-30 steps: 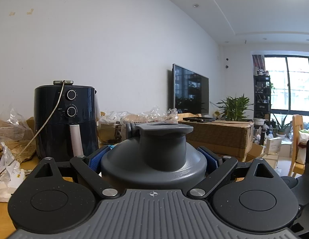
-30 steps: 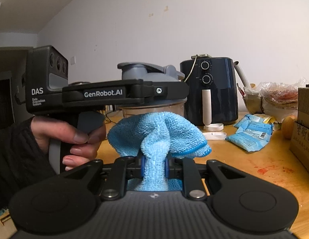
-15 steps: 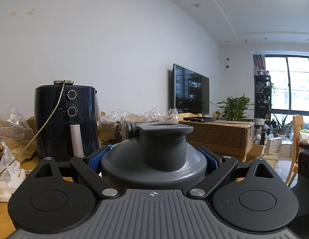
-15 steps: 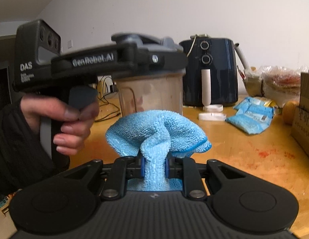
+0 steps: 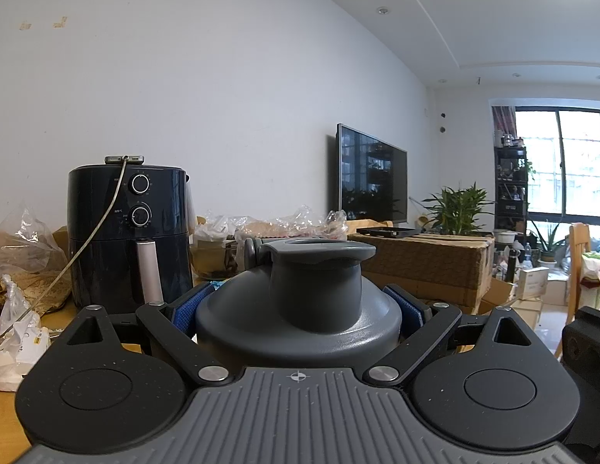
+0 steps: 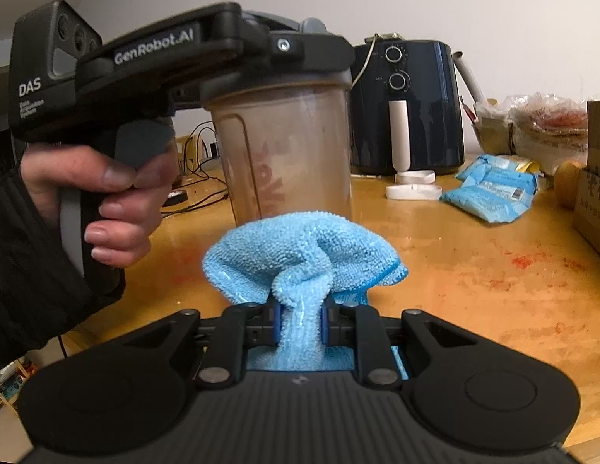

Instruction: Clean container

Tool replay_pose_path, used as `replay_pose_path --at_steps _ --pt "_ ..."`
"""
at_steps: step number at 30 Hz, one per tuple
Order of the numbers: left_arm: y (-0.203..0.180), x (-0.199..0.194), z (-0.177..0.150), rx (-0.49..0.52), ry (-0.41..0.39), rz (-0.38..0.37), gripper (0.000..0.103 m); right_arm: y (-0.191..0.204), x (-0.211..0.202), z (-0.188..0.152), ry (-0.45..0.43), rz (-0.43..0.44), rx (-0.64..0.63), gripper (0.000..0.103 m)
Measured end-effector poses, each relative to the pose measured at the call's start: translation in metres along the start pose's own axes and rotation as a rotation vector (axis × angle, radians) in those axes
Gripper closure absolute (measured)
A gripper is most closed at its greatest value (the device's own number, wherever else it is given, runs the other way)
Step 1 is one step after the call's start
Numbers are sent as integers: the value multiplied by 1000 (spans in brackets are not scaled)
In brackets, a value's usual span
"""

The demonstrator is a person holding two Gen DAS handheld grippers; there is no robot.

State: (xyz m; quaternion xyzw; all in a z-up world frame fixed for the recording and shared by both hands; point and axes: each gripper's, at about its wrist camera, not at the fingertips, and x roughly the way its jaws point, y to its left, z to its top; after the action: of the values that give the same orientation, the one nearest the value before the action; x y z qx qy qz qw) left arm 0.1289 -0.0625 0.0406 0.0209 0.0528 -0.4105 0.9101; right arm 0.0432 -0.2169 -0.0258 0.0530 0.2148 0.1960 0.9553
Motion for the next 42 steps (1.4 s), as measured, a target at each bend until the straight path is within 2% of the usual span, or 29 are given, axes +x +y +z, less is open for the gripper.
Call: replay_pose_path --at_steps 19,42 --pt "1 1 -1 -1 0 1 8 0 6 -6 33 -7 -3 91" --pt "3 3 -2 -15 8 0 8 0 0 -6 -7 6 3 92"
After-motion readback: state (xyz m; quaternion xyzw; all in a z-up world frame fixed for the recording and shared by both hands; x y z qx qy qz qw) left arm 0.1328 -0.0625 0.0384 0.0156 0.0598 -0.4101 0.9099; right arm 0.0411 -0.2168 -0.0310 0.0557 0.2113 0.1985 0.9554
